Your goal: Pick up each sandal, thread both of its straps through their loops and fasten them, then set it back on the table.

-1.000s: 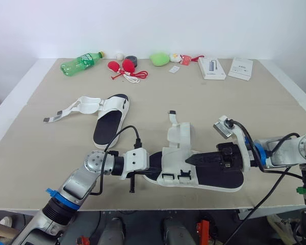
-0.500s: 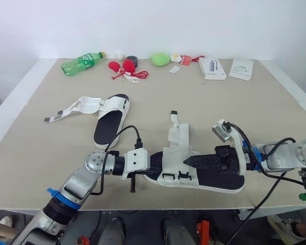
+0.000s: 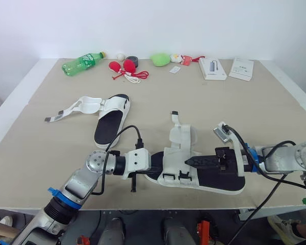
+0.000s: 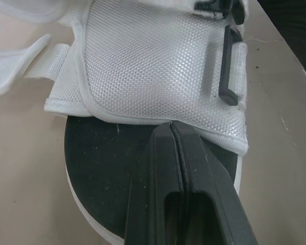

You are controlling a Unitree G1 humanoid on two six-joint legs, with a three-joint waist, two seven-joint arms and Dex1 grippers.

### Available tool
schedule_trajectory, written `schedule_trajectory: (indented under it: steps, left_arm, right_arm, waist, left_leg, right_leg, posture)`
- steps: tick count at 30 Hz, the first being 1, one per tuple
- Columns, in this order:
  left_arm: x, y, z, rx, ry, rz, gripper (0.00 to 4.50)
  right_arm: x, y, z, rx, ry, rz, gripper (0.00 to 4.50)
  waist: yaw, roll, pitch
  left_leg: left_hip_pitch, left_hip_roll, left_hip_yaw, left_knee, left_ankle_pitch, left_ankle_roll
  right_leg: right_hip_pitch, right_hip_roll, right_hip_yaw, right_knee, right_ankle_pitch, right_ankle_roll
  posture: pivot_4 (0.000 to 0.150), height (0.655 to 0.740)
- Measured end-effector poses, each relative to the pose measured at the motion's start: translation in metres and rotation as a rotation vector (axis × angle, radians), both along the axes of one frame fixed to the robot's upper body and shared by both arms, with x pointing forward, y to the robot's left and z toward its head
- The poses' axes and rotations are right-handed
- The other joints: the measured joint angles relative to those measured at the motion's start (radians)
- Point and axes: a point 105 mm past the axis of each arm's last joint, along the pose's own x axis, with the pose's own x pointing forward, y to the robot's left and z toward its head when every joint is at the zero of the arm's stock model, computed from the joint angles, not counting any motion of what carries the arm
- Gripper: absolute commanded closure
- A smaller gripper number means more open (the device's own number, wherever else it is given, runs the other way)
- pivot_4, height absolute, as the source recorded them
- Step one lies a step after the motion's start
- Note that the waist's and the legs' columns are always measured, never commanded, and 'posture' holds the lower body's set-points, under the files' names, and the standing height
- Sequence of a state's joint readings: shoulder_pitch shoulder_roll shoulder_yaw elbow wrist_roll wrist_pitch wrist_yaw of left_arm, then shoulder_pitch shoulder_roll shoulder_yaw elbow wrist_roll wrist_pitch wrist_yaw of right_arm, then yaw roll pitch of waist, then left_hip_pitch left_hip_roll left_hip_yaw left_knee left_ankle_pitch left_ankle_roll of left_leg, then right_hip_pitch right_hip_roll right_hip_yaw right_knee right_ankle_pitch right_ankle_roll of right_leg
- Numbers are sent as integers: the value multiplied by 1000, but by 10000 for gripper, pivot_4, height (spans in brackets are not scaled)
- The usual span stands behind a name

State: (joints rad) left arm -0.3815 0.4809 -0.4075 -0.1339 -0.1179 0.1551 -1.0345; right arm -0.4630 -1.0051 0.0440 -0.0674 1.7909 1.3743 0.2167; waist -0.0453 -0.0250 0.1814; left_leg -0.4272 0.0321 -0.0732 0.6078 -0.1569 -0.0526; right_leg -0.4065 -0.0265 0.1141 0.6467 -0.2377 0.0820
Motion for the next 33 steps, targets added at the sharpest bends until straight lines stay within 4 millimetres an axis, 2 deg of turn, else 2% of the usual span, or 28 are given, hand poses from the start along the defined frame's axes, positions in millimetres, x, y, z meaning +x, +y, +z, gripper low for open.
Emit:
schedule_trajectory:
  steps: [4, 19, 21, 22, 27, 29, 30, 33]
  left_arm:
    - [0, -1, 0, 1, -2, -2, 45000]
    - [0, -2, 0, 1, -4, -1, 45000]
    - [0, -2, 0, 2, -4, -1, 45000]
    - [0, -2, 0, 2, -5, -1, 45000]
    - [1, -2, -1, 1, -7, 6, 45000]
    - [1, -3, -1, 0, -8, 6, 45000]
    - [1, -3, -1, 0, -8, 6, 45000]
    - [1, -3, -1, 2, -9, 7, 45000]
  right_arm:
    - [-3, 0, -4, -28, -16, 20, 43927]
    - [-6, 4, 2, -71, -90, 102, 43927]
    - [-6, 4, 4, -67, -93, 108, 37880]
    - [-9, 6, 4, -62, -86, 125, 36360]
    - [-16, 9, 6, -45, -81, 167, 12727]
    - [-15, 1, 9, -55, -90, 156, 2246]
    - [-13, -7, 12, -75, -105, 136, 536]
    - [-7, -25, 15, -120, -168, 82, 536]
  waist:
    - [0, 0, 0]
    - [-1, 0, 0]
    - [-1, 0, 0]
    - [-1, 0, 0]
    - [-1, 0, 0]
    - [0, 0, 0]
    - [0, 0, 0]
    - [0, 0, -1]
  left_leg:
    - [0, 0, 0, 0, 0, 0]
    - [0, 0, 0, -1, 0, 0]
    - [0, 0, 0, -1, 0, 0]
    - [0, 0, 0, -1, 0, 0]
    - [0, 0, 0, 0, 0, 0]
    - [0, 0, 0, 0, 0, 0]
    - [0, 0, 0, 0, 0, 0]
    - [0, 0, 0, 0, 0, 0]
  right_leg:
    - [0, 0, 0, 0, -1, 0]
    - [0, 0, 0, 0, -1, 0]
    - [0, 0, 0, 0, -1, 0]
    - [0, 0, 0, 0, -1, 0]
    - [0, 0, 0, 0, -1, 0]
    - [0, 0, 0, 0, -1, 0]
    - [0, 0, 0, 0, -1, 0]
    - [0, 0, 0, 0, -1, 0]
  posture:
    - [1500, 7400]
    - [1500, 7400]
    - [1500, 7400]
    - [1500, 7400]
    - [1500, 7400]
    - [1500, 7400]
    - [1500, 7400]
    - [1500, 7400]
